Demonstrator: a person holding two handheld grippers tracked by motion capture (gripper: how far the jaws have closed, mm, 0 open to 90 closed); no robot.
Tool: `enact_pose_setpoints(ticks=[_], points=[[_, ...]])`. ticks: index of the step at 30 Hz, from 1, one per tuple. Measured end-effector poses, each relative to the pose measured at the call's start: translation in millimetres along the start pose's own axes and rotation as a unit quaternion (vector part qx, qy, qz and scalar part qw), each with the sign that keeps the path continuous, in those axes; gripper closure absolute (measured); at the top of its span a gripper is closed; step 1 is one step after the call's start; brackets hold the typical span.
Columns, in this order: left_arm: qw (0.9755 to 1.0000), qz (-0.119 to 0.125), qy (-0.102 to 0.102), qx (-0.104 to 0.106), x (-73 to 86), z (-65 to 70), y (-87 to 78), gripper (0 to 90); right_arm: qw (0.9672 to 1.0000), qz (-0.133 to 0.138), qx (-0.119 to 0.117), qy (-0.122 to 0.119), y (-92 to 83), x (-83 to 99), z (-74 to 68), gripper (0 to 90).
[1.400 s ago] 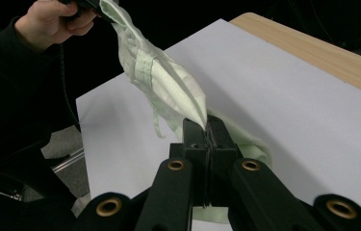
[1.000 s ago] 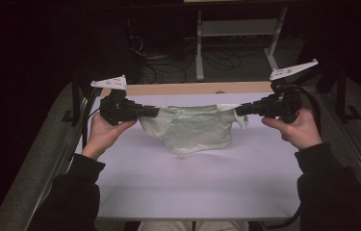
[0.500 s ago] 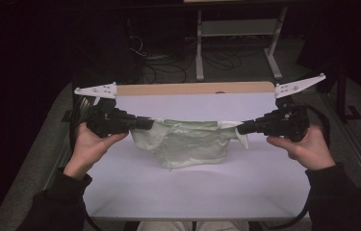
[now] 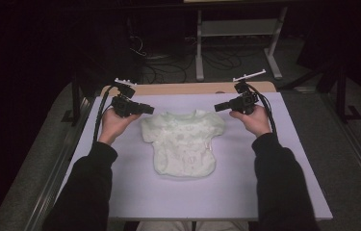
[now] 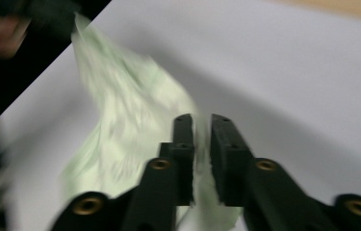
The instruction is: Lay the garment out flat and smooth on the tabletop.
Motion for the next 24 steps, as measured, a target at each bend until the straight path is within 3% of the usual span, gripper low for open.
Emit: enact_pose_setpoints(ticks=[1,3,4,6,8,10,11,16,18,24], points=[[0.9994,0.015,-0.027,-0.016,5.0,-10.6,2.3,57.5,1.0,0.0,0.0,0.0,0.0,0.0,0.0,66.2],[0.9957,0.047,-0.076,-0.027,17.5,-25.8,1.0,56.6,0.9992,0.014,0.018,0.034,6.4,6.3,15.8,67.4],[0.9935,0.06,-0.091,-0.033,24.0,-30.5,-1.2,55.4,0.9989,0.024,0.029,0.027,7.3,13.5,20.7,65.5],[0.992,0.067,-0.102,-0.03,37.1,-38.3,-4.8,51.6,0.9988,0.027,0.037,0.015,6.9,17.0,21.0,64.3],[0.991,0.059,-0.11,-0.047,49.8,-44.4,-7.6,47.5,0.9984,0.019,0.053,-0.001,6.3,22.8,23.0,60.7],[0.9882,0.063,-0.131,-0.048,61.1,-48.9,-10.7,47.0,0.9975,0.025,0.066,-0.004,3.1,29.1,25.2,54.3],[0.9874,0.063,-0.135,-0.054,69.6,-50.5,-13.1,46.9,0.9972,0.026,0.071,-0.003,2.4,30.4,25.7,52.1],[0.9844,0.072,-0.151,-0.054,79.8,-52.3,-14.0,46.1,0.9959,0.034,0.084,-0.002,-0.2,33.8,28.6,42.6],[0.9831,0.071,-0.162,-0.049,83.2,-51.6,-10.8,45.7,0.9957,0.039,0.084,0.012,0.3,37.1,31.4,37.7],[0.9849,0.061,-0.15,-0.061,87.4,-44.0,5.6,45.9,0.9936,0.038,0.102,0.028,8.5,48.6,39.1,34.4]])
Point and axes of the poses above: each handheld gripper's, and its own axes: y roughly forward along the jaws, x roughly out of its underside, z roughly to its right, the point moved 3 cm from there along y, roughly forward along the jaws, and after that the axes turned 14 degrees about z, right-handed, at the moved point
